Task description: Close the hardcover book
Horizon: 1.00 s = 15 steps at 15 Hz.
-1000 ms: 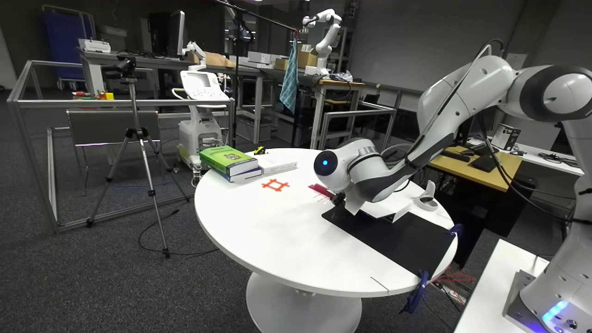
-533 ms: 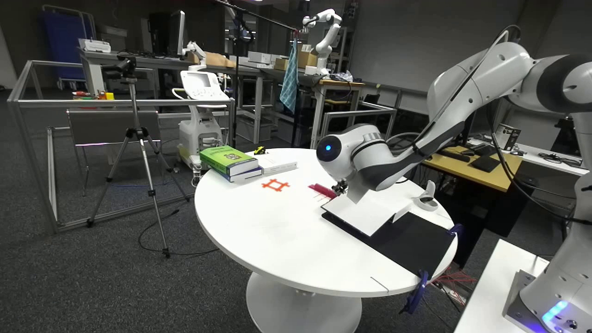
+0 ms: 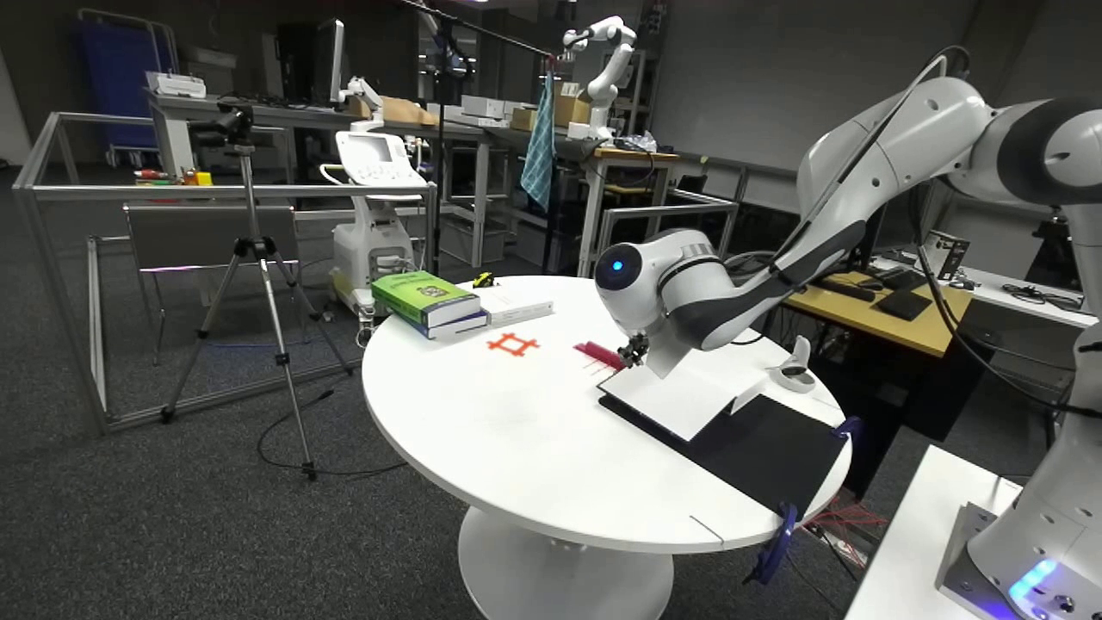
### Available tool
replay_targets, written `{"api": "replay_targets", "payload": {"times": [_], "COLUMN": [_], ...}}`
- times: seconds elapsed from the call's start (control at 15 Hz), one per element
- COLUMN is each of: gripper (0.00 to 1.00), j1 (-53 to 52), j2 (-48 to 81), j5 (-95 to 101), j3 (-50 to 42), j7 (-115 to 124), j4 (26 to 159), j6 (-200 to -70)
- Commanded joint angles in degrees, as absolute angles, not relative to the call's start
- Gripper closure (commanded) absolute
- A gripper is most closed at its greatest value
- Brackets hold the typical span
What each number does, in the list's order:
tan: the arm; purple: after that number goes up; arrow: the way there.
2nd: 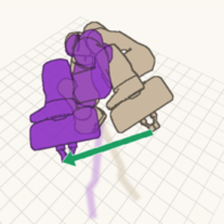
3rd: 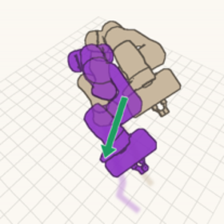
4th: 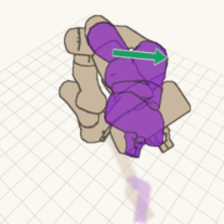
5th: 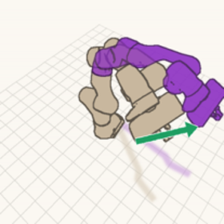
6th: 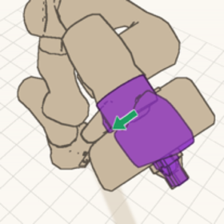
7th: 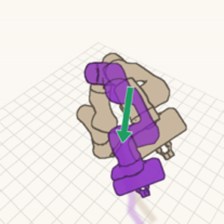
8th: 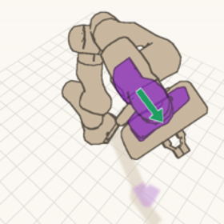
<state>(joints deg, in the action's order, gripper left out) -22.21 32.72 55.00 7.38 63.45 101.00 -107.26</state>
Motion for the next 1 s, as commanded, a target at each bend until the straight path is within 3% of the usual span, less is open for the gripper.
{"api": "replay_targets", "payload": {"times": [0.0,0.93], "gripper": [0.0,0.0], "j1": [-20.5,-19.5], "j2": [31.9,40.1], "j5": [52.3,44.7], "j3": [8.9,6.4], "j7": [62.5,59.9], "j4": [104.2,100.7], "j6": [-112.2,-118.3]}}
